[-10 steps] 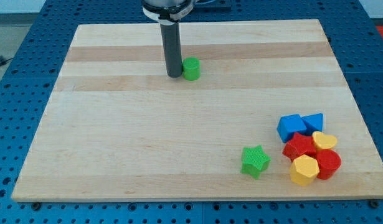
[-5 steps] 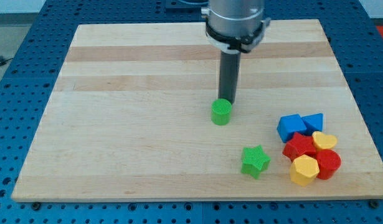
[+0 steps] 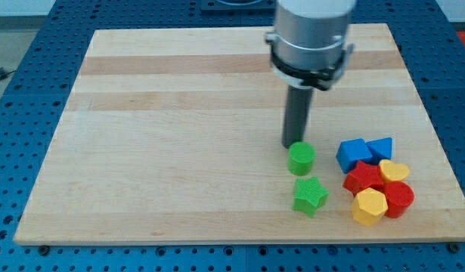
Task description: Push the green circle to the top of the green star
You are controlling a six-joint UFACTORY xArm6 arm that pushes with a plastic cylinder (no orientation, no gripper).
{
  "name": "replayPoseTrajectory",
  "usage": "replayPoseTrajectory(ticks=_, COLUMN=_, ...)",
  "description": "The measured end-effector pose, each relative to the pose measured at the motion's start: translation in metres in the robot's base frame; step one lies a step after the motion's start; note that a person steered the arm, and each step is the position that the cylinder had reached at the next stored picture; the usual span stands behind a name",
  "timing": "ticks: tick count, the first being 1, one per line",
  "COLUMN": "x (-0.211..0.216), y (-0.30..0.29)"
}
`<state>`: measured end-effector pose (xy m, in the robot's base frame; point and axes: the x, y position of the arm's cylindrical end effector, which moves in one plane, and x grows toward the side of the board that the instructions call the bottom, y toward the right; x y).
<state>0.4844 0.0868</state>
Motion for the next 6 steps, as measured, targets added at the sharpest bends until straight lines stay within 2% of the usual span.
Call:
replayPoseTrajectory(ticks=4, x=0.007, y=0.008)
replayPoseTrajectory(ticks=6, x=-0.011, y=-0.059)
